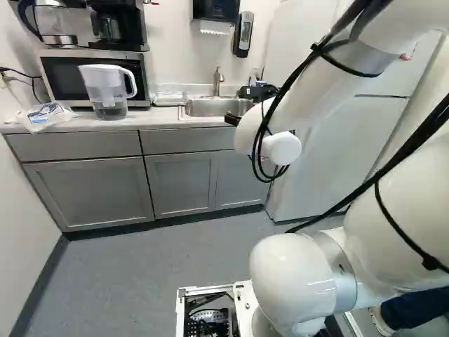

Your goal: Rinse the cup and place it in the tray

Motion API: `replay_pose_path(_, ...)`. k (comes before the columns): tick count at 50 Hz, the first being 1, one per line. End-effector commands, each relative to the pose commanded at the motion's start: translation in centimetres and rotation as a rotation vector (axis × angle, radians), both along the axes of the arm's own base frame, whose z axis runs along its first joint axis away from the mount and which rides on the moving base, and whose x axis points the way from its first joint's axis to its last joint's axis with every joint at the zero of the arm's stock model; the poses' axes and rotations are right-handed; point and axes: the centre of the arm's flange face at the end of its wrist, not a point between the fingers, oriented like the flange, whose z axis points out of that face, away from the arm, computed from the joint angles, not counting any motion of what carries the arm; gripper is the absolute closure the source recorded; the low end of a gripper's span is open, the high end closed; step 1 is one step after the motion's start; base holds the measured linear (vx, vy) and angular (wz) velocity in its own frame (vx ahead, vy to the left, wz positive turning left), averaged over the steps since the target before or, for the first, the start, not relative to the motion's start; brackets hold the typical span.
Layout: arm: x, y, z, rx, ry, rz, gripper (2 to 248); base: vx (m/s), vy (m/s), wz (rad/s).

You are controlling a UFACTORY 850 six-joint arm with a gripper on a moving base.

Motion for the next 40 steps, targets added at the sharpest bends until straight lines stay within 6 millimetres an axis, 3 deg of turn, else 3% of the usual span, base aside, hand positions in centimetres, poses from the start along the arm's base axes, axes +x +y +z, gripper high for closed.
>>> replay_pose_path(40,2.2,0.0,3.8,0.000,-0.040,0.000,3,0.000,0.000,0.000)
